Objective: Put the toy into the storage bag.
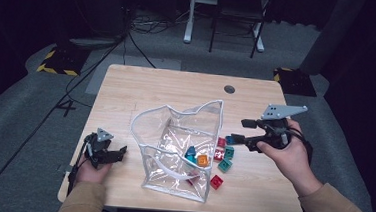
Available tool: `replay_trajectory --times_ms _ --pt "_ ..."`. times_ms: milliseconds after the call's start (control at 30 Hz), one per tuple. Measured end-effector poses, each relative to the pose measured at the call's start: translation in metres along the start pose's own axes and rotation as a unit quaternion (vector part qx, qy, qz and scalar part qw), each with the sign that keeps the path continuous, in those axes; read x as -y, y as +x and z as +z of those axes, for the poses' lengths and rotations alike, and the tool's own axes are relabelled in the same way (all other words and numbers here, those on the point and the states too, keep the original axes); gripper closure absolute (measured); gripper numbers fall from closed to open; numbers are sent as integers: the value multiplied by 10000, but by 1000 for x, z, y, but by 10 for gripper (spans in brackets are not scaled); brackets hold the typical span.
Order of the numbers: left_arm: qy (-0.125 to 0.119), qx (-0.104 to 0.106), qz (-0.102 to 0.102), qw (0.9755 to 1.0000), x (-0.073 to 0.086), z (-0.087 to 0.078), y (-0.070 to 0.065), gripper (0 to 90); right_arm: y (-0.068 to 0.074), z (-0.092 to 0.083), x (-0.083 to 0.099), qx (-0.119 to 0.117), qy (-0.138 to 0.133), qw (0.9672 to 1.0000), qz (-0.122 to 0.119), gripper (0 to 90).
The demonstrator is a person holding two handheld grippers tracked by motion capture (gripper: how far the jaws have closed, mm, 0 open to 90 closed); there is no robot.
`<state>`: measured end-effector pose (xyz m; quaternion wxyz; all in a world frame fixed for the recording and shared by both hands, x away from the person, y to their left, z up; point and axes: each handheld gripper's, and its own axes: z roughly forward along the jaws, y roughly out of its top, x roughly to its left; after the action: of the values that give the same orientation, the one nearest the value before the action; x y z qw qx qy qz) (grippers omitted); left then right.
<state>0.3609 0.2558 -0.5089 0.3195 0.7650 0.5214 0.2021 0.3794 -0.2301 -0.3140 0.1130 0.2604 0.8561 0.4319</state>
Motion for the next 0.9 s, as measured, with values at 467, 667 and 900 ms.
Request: replay_trajectory --times_ms 467,667,900 --pt "2 6 -10 10000 0 0 0 226 10 22 51 -71 119 9999 44 323" --pt "0 1 -3 10000 0 0 0 226 20 41 80 -196 366 9991 8 323" --pt "1 4 -10 10000 0 0 0 226 31 59 106 -358 536 9979 -72 323"
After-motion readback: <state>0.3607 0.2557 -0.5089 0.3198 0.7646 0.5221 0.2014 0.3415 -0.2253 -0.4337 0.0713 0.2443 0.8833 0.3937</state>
